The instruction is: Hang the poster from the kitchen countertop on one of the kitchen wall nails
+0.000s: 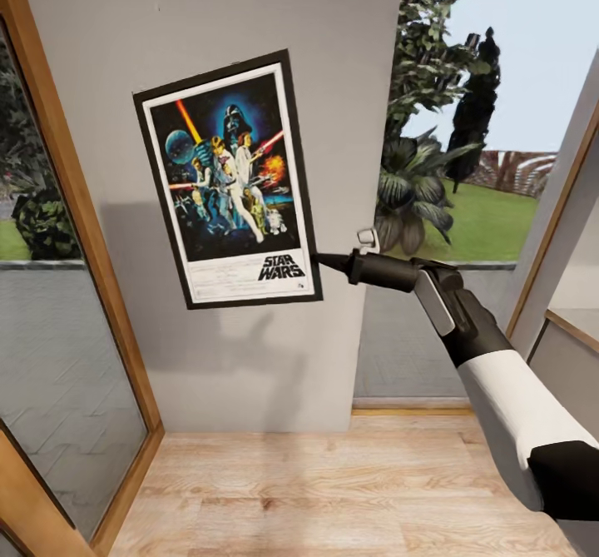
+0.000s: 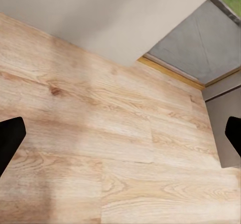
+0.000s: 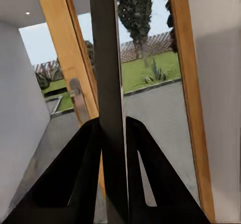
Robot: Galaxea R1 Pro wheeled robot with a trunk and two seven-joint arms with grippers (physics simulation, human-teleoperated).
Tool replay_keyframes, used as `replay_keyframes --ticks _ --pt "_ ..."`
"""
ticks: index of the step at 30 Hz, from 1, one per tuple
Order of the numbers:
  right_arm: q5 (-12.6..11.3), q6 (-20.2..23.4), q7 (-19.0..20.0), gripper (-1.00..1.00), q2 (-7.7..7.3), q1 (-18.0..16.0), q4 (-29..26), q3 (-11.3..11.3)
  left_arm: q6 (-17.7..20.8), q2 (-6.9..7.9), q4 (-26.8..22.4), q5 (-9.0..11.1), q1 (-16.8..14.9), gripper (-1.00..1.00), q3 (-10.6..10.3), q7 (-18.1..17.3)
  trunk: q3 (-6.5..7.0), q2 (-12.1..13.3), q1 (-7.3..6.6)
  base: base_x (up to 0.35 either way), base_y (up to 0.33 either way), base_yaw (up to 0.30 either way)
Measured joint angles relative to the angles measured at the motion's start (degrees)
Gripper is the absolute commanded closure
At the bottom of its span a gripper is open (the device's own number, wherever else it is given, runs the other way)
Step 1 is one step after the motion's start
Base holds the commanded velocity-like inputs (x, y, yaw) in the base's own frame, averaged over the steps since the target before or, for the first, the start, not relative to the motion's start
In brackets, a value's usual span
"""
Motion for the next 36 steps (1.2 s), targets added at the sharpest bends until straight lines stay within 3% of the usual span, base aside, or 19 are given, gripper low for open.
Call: replay_keyframes --ticks 12,20,36 --pt "1.11 -0.42 2.22 1.00 -0.31 0.01 -2.59 0.18 0.00 0.03 0.00 0.01 0.01 -1.00 0.00 -0.01 0.00 0.00 0.00 0.000 0.000 0.000" --pt "1.14 -4.26 6.39 1.00 -0.25 0.07 -2.82 0.18 0.00 0.07 0.00 -0.05 0.04 -1.00 0.00 -0.01 0.00 0.00 0.00 0.000 0.000 0.000" --pt "1.21 -4.54 6.92 1.00 -0.24 0.08 -2.81 0.08 0.00 0.10 0.00 -0.09 0.01 -1.00 0.06 -0.01 0.00 0.00 0.00 0.000 0.000 0.000"
